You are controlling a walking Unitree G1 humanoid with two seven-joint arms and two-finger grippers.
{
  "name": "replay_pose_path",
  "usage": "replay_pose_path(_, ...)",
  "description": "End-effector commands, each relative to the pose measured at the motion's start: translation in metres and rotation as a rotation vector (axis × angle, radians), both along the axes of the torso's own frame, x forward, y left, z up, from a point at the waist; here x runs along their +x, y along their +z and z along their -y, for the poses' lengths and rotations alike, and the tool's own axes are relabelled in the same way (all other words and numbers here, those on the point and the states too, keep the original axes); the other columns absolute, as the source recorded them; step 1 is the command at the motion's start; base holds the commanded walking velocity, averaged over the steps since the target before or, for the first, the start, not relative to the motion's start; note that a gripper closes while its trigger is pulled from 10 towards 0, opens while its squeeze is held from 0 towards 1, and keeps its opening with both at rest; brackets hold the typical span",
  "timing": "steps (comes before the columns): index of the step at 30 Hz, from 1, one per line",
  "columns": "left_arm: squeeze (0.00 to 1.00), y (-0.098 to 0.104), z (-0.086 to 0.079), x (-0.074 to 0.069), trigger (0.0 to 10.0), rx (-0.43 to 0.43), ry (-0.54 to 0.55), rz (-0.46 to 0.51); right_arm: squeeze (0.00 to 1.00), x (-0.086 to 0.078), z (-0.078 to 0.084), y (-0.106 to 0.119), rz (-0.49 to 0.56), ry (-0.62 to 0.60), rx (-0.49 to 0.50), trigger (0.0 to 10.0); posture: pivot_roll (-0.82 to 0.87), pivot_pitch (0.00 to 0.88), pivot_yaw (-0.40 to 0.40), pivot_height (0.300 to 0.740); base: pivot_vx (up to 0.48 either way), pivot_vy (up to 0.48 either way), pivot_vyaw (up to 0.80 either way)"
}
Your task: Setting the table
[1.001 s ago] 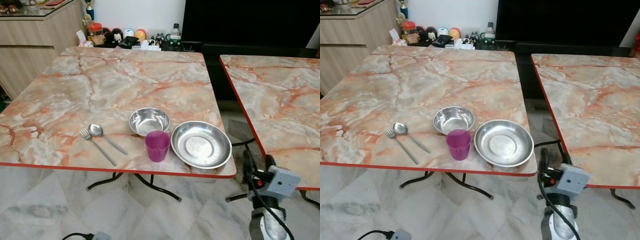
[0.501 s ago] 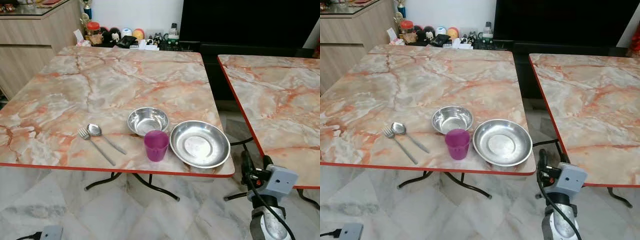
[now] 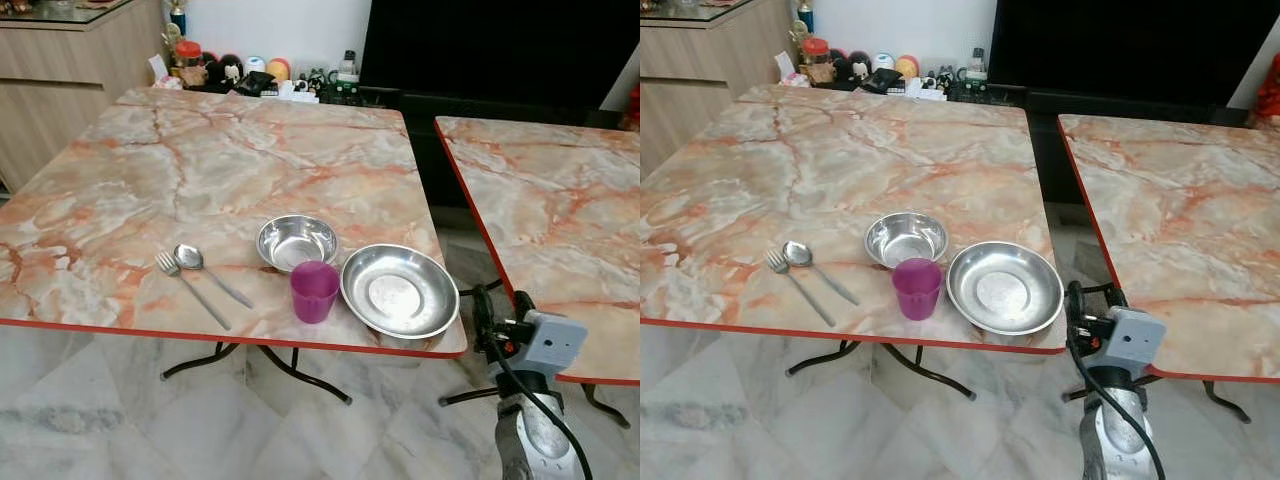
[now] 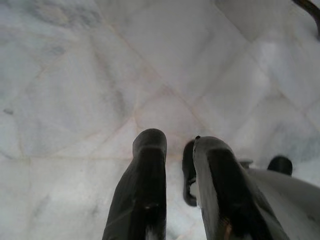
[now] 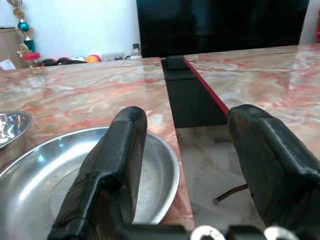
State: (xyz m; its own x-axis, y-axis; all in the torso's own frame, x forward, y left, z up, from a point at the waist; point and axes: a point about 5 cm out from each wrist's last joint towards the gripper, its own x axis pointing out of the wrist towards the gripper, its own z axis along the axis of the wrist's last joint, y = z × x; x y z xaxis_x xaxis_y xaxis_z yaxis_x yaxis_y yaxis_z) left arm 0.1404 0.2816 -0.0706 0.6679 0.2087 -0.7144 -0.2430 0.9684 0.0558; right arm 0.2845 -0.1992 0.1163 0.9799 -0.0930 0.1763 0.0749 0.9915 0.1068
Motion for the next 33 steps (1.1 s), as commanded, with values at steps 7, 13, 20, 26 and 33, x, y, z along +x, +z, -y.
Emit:
replay_pose_path(7, 0.00, 0.006, -0.011, 0.004, 10.0, 0.011, 0.022, 0.018, 0.00, -0.004, 0.004, -0.006, -0.021, -0.010, 0.005, 10.0, 0.02, 0.018, -0.071, 0.740, 0.000, 0.000, 0.00)
replay_pose_path(13, 0.00, 0.008, -0.007, 0.013, 10.0, 0.005, 0.022, 0.038, 0.00, -0.005, -0.002, -0.007, -0.018, 0.005, 0.008, 10.0, 0.02, 0.010, -0.065, 0.740, 0.124, 0.000, 0.00)
replay_pose_path(20, 0.00, 0.006, -0.002, 0.014, 10.0, -0.004, 0.005, 0.031, 0.00, -0.006, -0.002, -0.007, -0.016, 0.003, 0.008, 10.0, 0.01, 0.008, -0.057, 0.740, 0.266, 0.000, 0.00)
replay_pose_path(26, 0.00, 0.006, -0.003, 0.013, 10.0, 0.002, -0.002, 0.025, 0.00, -0.007, -0.006, -0.007, -0.016, 0.014, 0.010, 10.0, 0.02, 0.026, -0.058, 0.740, 0.293, 0.000, 0.00)
replay_pose_path(33, 0.00, 0.006, -0.002, 0.013, 10.0, 0.000, -0.015, 0.021, 0.00, -0.010, -0.009, -0.009, -0.026, 0.021, 0.000, 10.0, 0.02, 0.053, -0.058, 0.740, 0.156, 0.000, 0.00)
